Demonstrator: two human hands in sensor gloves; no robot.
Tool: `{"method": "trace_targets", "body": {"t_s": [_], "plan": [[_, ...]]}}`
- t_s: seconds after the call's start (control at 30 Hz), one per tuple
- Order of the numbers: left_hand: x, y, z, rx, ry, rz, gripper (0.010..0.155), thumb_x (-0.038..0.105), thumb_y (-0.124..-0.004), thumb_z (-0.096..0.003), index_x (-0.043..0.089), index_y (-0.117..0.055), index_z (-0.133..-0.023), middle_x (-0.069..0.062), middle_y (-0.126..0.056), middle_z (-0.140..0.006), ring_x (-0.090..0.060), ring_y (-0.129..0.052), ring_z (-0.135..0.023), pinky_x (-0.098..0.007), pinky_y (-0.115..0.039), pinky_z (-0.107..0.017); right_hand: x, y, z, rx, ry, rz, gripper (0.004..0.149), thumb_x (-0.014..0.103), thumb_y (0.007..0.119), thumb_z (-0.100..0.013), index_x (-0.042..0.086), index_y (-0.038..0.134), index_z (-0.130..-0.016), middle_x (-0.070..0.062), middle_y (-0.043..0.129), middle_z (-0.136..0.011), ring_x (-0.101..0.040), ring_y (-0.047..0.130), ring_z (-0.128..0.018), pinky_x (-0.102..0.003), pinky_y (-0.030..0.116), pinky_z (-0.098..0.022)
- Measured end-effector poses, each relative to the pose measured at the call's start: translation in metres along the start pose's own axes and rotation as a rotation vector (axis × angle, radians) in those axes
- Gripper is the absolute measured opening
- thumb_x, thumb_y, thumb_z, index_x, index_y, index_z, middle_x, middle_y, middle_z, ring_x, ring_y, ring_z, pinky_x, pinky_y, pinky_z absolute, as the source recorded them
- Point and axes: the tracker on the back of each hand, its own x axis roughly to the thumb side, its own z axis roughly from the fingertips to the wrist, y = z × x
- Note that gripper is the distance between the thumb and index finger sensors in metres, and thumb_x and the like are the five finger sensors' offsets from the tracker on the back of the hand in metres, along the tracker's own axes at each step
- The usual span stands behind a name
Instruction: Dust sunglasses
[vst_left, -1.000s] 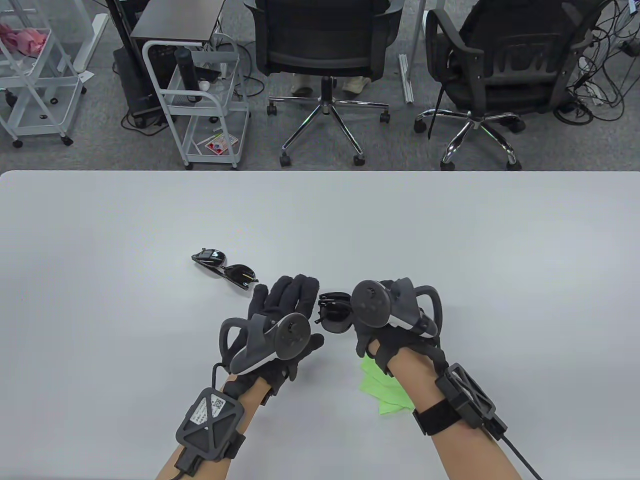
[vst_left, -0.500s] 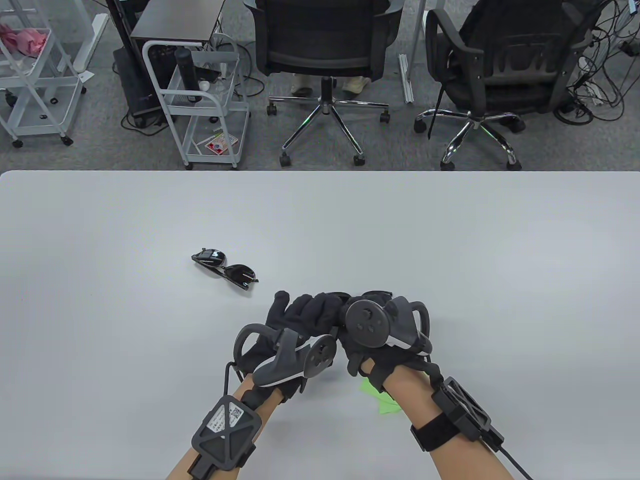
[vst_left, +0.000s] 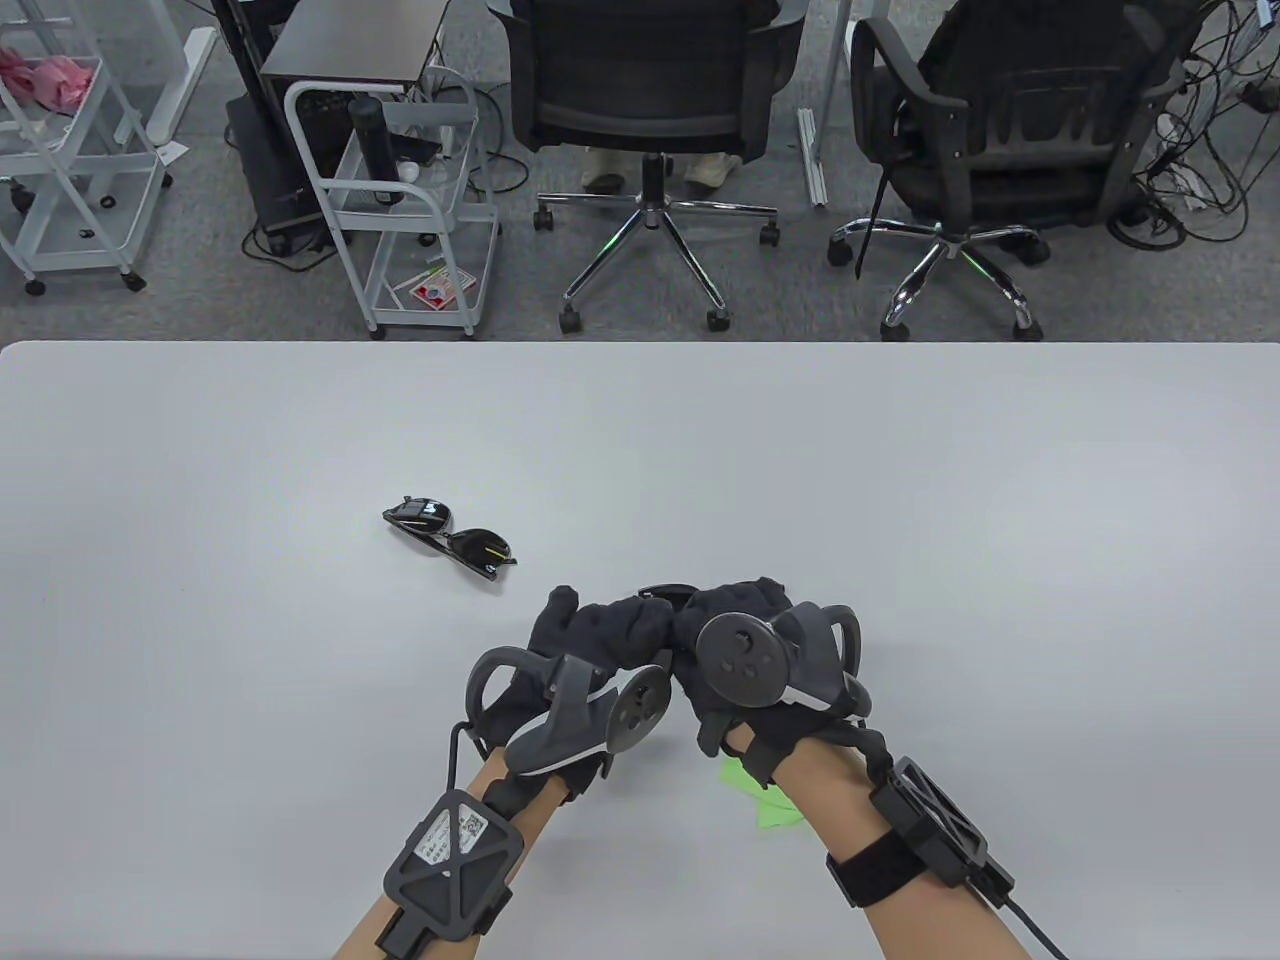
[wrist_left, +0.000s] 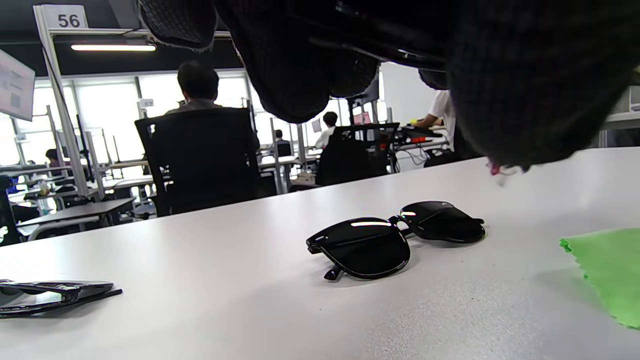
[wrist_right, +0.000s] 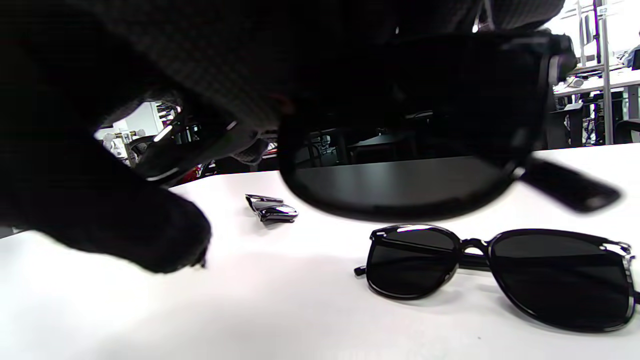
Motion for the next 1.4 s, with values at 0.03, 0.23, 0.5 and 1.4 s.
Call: {"method": "trace_targets", "body": {"t_s": [0.03, 0.23, 0.5, 1.4], "plan": [[-0.001, 0.000, 0.000, 0.005, 0.006, -0.008, 0.091, 0.064, -0.095, -0.0201, 0.042, -0.057, -0.100, 0.020, -0.073, -0.100, -0.008, -0.093, -0.088, -0.050, -0.062, -0.077, 0.000, -0.001, 0.001, -0.007, -0.009, -0.001, 0.042, 0.034, 0.092, -0.042, 0.013, 0.091, -0.078, -0.013, 0.089, -0.088, -0.045, 0.084, -0.083, -0.069, 0.057, -0.062], [-0.026, -0.008, -0.003, -0.057, 0.139, 0.133, 0.091, 0.066, -0.091, -0.0222, 0.037, -0.054, -0.100, 0.015, -0.071, -0.101, -0.012, -0.095, -0.089, -0.048, -0.066, -0.075, -0.016, -0.024, 0.010, -0.202, 0.003, -0.078, 0.060, 0.045, 0.082, -0.047, 0.012, 0.075, -0.097, -0.015, 0.079, -0.099, -0.048, 0.070, -0.093, -0.071, 0.049, -0.064], [-0.057, -0.031, -0.003, -0.266, 0.197, 0.845, 0.093, 0.072, -0.079, -0.0246, 0.032, -0.045, -0.102, 0.009, -0.065, -0.105, -0.015, -0.093, -0.094, -0.046, -0.067, -0.075, -0.053, -0.028, 0.016, -0.285, 0.115, -0.418, 0.054, 0.043, 0.075, -0.051, 0.014, 0.075, -0.096, -0.014, 0.077, -0.100, -0.048, 0.068, -0.095, -0.071, 0.050, -0.064], [-0.045, -0.027, -0.002, -0.289, 0.133, 0.733, 0.094, 0.074, -0.081, -0.0218, 0.035, -0.051, -0.102, 0.011, -0.073, -0.103, -0.016, -0.098, -0.088, -0.049, -0.068, -0.073, -0.073, -0.017, 0.011, -0.255, 0.150, -0.383, 0.042, 0.034, 0.080, -0.047, 0.013, 0.085, -0.083, -0.014, 0.081, -0.095, -0.047, 0.074, -0.090, -0.071, 0.054, -0.063]]}}
